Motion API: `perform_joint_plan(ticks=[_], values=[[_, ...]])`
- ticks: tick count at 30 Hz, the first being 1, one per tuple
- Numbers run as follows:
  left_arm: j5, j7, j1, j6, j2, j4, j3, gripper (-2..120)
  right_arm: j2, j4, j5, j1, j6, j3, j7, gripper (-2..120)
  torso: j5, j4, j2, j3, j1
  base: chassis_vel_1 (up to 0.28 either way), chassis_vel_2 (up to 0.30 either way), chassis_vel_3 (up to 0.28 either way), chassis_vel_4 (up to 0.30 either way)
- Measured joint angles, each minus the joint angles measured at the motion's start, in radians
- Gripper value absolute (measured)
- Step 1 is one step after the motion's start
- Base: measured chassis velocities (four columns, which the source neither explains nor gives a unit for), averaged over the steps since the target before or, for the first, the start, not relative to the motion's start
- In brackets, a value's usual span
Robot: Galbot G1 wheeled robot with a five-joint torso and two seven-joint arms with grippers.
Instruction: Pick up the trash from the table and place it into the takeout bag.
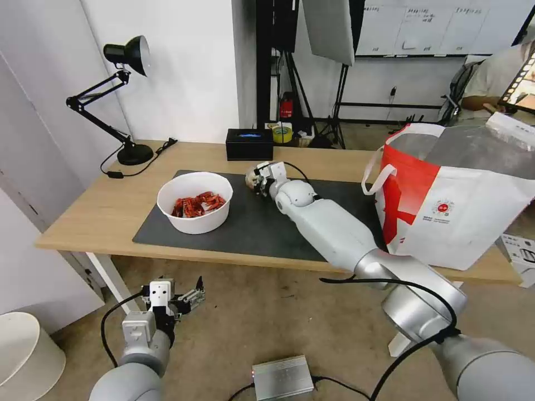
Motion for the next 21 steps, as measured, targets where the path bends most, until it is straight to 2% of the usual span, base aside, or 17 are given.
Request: perform_joint_plan(ticks=[2,6,7,10,11,15,16,20,21], values=[[0.0,0.0,0.001,0.0,-0.001,0.0,0.001,100,-0.012,0.026,0.007,-0.003,-0.011,0.003,0.013,3,0.0,0.0,0.0,0.0,0.0,0.0,0.0,0.0,0.0],[0.003,0.0,0.004,0.0,-0.003,-0.006,0.002,100,-0.081,0.179,0.067,-0.03,-0.071,0.015,0.108,3,0.0,0.0002,0.0,0.0,0.0,0.0,0.0,0.0,0.0],[0.003,0.0,0.004,0.0,-0.003,-0.006,0.002,100,-0.081,0.179,0.067,-0.03,-0.071,0.015,0.108,3,0.0,0.0002,0.0,0.0,0.0,0.0,0.0,0.0,0.0],[0.005,0.0,0.013,0.0,-0.003,-0.014,0.0,100,-0.157,0.339,0.143,-0.063,-0.144,0.012,0.266,3,0.0001,0.0,0.0,0.0,0.0,0.0,0.0,0.0,0.0],[0.005,0.0,0.013,0.0,-0.003,-0.014,0.0,100,-0.157,0.339,0.143,-0.063,-0.144,0.012,0.266,3,0.0001,0.0,0.0,0.0,0.0,0.0,0.0,0.0,0.0],[0.017,0.0,0.038,0.001,-0.007,-0.026,-0.009,100,-0.261,0.581,0.227,-0.131,-0.225,0.008,0.453,3,0.0002,0.0,0.0,0.0,0.0,0.0,0.0,0.0,0.0],[0.017,0.0,0.038,0.001,-0.007,-0.026,-0.009,100,-0.261,0.581,0.227,-0.131,-0.225,0.008,0.453,3,0.0002,0.0,0.0,0.0,0.0,0.0,0.0,0.0,0.0],[0.036,0.0,0.07,0.001,-0.025,-0.042,-0.024,100,-0.345,0.768,0.288,-0.193,-0.264,0.035,0.538,3,0.0001,0.0001,0.0,0.0,0.0,0.0,0.0,0.0,0.0],[0.036,0.0,0.07,0.001,-0.025,-0.042,-0.024,100,-0.345,0.768,0.288,-0.193,-0.264,0.035,0.538,3,0.0001,0.0001,0.0,0.0,0.0,0.0,0.0,0.0,0.0]])
